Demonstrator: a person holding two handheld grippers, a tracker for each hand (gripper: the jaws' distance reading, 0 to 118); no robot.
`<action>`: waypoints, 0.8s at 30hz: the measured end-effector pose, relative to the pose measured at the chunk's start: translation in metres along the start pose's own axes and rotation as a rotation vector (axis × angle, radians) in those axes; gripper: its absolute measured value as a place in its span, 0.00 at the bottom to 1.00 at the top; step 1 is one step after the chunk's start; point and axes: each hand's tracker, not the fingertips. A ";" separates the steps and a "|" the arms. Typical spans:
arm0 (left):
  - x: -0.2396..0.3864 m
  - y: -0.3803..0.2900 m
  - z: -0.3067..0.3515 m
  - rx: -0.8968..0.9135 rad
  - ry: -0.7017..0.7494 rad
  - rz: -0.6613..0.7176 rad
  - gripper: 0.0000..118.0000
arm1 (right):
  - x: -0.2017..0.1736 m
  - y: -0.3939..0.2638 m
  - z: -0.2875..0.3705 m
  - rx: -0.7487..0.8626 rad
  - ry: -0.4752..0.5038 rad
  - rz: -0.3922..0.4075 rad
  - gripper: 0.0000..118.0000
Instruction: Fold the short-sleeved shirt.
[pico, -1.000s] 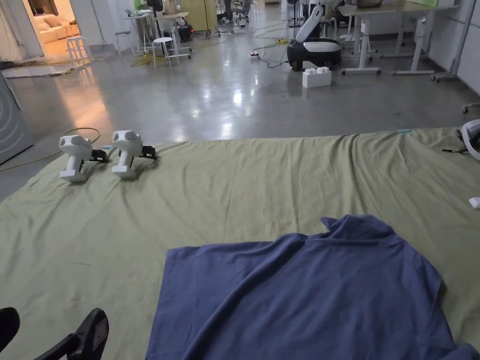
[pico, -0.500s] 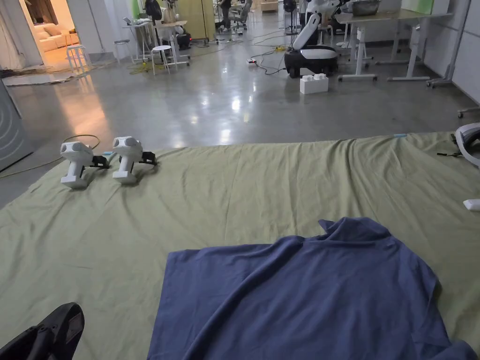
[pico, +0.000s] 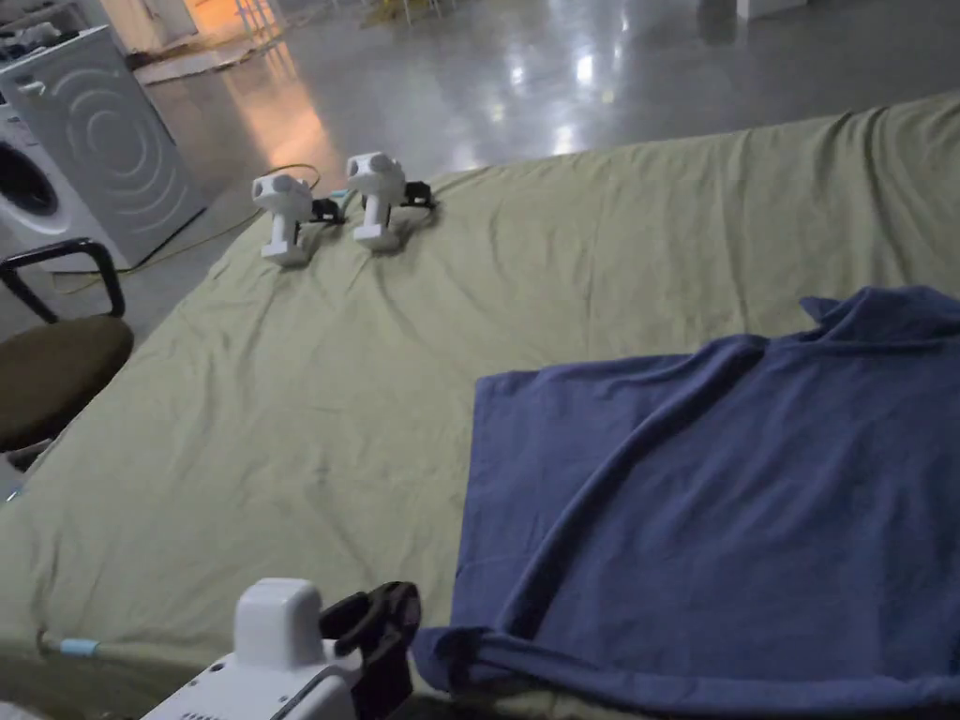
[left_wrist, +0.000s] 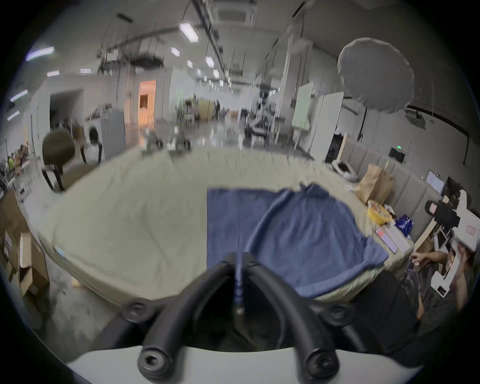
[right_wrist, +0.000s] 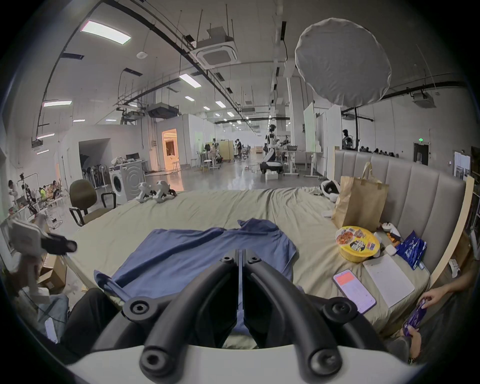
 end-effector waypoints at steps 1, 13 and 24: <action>-0.008 -0.008 -0.015 -0.036 0.000 0.009 0.32 | 0.001 -0.002 -0.002 -0.008 0.001 -0.002 0.04; -0.052 -0.039 -0.099 -0.298 -0.030 0.101 0.74 | 0.014 -0.018 -0.012 -0.109 -0.036 -0.089 0.04; -0.020 -0.036 -0.134 -0.458 0.019 -0.158 0.08 | 0.042 -0.036 -0.014 -0.158 -0.107 -0.185 0.06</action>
